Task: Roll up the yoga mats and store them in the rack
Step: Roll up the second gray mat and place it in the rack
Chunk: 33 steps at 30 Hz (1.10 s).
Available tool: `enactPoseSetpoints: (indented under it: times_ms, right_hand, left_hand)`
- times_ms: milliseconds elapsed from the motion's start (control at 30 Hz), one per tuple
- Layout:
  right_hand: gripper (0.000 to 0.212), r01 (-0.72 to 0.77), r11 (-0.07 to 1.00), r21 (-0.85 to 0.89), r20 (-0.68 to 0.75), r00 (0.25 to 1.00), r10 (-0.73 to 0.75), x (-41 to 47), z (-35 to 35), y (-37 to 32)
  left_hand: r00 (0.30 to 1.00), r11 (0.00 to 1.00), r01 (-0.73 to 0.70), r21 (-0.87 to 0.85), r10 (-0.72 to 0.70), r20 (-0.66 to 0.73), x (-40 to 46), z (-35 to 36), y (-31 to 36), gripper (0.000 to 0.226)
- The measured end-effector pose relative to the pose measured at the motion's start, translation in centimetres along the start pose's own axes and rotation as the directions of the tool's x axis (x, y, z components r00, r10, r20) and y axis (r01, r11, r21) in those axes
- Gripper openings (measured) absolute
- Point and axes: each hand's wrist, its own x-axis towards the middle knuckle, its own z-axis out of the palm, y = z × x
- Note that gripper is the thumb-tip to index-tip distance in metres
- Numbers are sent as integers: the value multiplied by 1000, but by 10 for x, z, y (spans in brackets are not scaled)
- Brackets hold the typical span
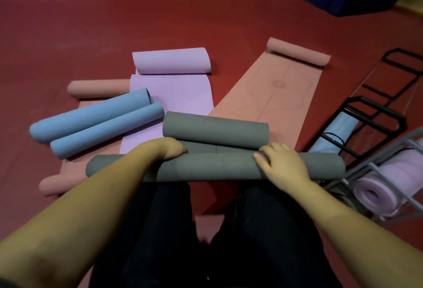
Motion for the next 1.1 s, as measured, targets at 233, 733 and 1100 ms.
enactPoseSetpoints:
  times_ms: [233,733,1100]
  right_hand:
    - [55,-39,998,-54,-119,992,33,-6,15,0]
    - [61,-126,989,-73,285,948,142,52,5,1]
    - [69,-188,981,-42,489,853,184,76,-17,-5]
  left_hand:
    - [993,990,-3,-144,20,116,17,0,-2,25]
    - [700,952,-89,292,269,-662,-24,51,-19,57]
    - [740,932,-93,349,299,-602,-22,30,-16,71]
